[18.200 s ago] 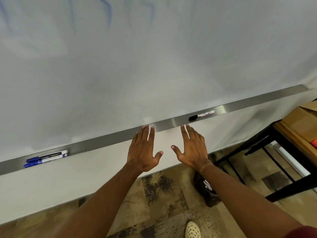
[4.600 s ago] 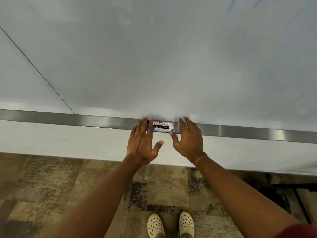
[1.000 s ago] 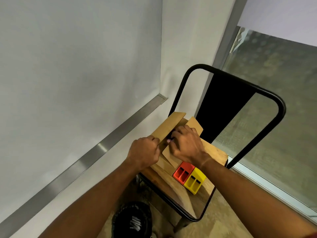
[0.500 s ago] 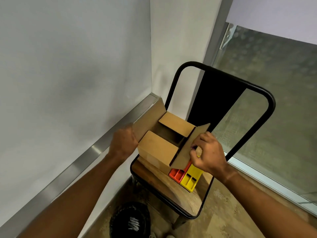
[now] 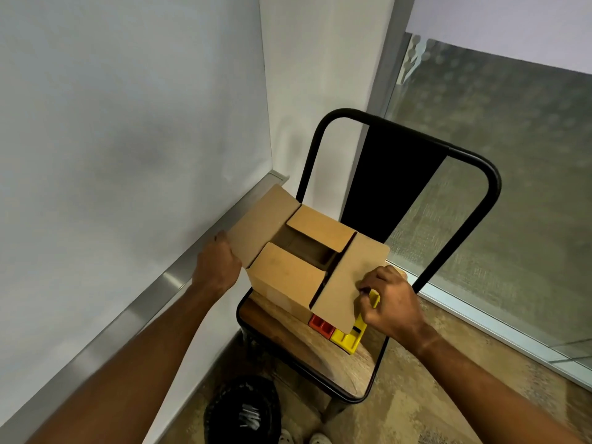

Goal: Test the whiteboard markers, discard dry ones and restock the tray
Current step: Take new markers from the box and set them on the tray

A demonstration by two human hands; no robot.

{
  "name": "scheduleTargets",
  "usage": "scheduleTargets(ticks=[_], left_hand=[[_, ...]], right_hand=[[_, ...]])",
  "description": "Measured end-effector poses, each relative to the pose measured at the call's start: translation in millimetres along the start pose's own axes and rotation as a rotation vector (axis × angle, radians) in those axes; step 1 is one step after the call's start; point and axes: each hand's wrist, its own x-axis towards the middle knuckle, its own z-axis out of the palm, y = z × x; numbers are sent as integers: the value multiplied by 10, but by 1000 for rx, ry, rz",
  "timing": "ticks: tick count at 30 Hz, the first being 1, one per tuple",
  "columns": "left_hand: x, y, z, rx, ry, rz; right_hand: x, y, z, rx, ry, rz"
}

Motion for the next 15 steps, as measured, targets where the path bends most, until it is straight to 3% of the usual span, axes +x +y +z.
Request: scheduleTargets(ticks=[4,8,15], left_hand=[[-46,7,-31,27,19,34],[-109,50,-82,143,136,100],[-258,249,-105,250,188,389]], right_hand=[[30,-45,-50,-59,3,-30],[173,-159,-169,-147,20,-91],[682,-394,-318,-266,-59,-275]])
